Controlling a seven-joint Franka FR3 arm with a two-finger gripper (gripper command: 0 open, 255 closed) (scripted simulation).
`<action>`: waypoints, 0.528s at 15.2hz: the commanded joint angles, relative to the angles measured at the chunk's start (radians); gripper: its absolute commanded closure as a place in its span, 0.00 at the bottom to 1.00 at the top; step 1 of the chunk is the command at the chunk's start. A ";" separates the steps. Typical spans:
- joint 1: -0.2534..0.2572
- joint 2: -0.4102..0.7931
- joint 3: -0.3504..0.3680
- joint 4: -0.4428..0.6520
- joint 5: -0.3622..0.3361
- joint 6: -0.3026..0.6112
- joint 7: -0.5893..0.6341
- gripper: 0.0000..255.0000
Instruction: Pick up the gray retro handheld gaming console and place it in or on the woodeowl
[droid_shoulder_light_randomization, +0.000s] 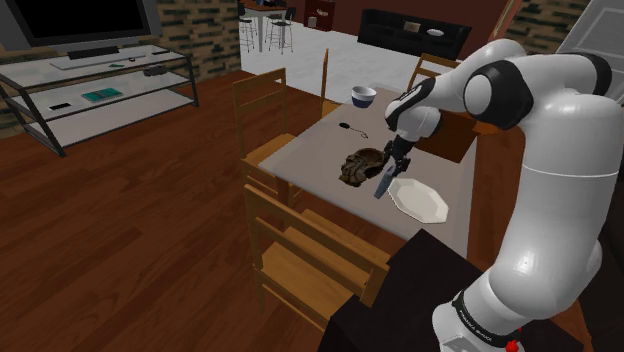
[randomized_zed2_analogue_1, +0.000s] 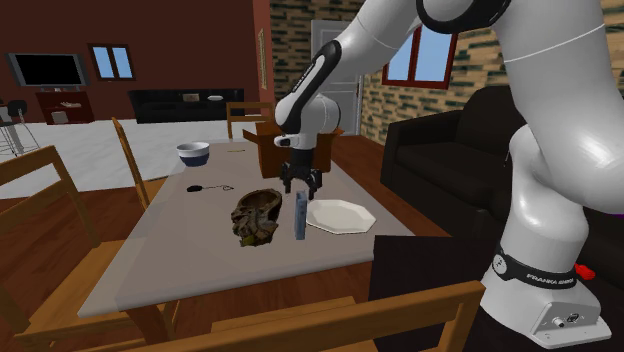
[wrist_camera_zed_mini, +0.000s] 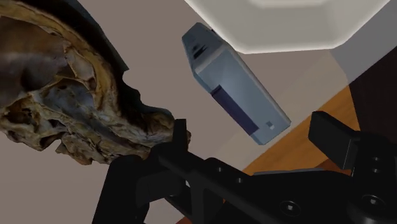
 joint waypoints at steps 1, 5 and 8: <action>-0.014 0.011 0.011 0.000 0.018 0.005 -0.029 0.00; -0.023 0.050 0.032 0.000 0.049 0.040 -0.048 0.00; -0.024 0.056 0.035 0.000 0.053 0.045 -0.051 0.00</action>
